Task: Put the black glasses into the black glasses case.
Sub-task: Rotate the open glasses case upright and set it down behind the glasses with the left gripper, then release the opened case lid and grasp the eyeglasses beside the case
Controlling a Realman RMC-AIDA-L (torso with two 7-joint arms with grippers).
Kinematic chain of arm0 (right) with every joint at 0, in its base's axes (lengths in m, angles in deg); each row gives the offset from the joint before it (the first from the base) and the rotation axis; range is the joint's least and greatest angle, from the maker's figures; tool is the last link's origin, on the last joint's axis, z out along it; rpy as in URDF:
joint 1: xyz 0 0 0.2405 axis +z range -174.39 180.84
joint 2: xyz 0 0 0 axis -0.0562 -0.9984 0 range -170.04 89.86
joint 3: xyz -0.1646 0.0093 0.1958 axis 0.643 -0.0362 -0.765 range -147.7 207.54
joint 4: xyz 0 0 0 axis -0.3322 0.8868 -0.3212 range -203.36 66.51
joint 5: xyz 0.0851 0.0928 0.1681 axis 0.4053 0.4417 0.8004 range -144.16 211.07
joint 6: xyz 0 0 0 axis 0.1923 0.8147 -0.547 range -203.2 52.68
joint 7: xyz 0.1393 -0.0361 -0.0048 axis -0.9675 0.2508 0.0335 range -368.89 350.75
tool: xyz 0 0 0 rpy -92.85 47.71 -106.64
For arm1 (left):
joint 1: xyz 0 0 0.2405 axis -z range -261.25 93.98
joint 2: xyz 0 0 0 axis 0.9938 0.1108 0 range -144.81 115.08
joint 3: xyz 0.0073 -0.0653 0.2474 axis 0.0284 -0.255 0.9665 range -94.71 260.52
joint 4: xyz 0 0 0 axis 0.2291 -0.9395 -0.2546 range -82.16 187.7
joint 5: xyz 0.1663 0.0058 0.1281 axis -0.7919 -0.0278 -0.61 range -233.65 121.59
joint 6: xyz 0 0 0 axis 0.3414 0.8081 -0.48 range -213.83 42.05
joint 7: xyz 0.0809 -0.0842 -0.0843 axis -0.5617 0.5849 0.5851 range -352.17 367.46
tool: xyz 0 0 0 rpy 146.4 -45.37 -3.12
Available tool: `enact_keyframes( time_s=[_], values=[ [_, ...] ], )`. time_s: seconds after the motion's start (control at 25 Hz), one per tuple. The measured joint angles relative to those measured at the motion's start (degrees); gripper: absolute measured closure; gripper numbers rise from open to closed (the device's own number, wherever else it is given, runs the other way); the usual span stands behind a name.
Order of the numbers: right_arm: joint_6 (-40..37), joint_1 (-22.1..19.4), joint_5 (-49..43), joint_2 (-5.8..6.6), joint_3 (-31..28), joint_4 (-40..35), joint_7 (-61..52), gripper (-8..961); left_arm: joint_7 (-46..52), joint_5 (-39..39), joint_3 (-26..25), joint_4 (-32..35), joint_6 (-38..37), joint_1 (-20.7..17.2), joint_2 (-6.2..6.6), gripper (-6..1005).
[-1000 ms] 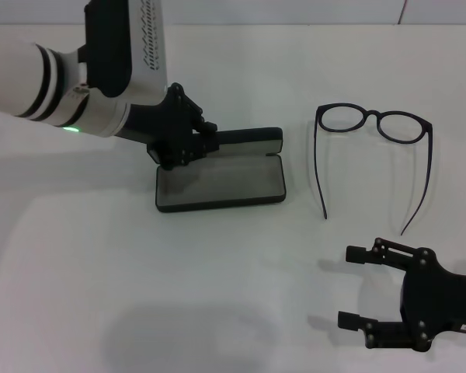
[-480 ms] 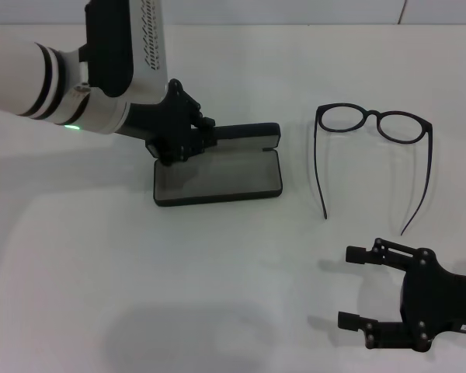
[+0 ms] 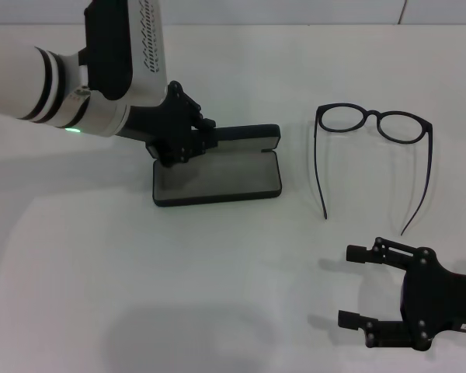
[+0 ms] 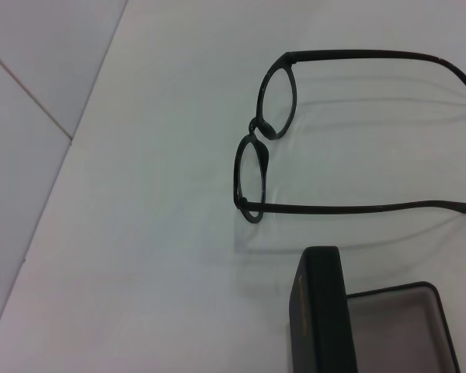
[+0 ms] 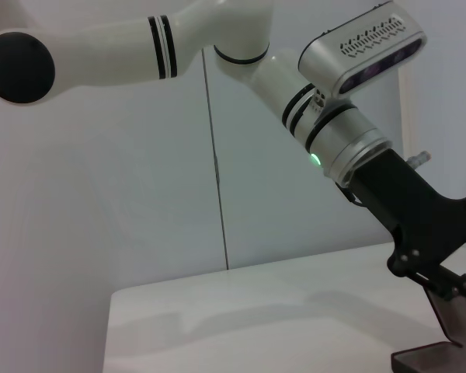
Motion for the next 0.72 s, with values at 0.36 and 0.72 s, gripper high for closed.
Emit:
enact_keyframes(
  time_s=[0.36,0.72],
  values=[
    [0.00,-0.06,0.10,0.08,-0.08,0.00,0.04,116,0.18,3.52,-0.32,0.68,-0.60,-0.62,0.02,712],
    [-0.05,-0.01,0.48,0.17,-0.19,-0.17,-0.81,116,5.66,10.37,-9.49,2.63,-12.51,-0.36,0.39,329]
  ],
)
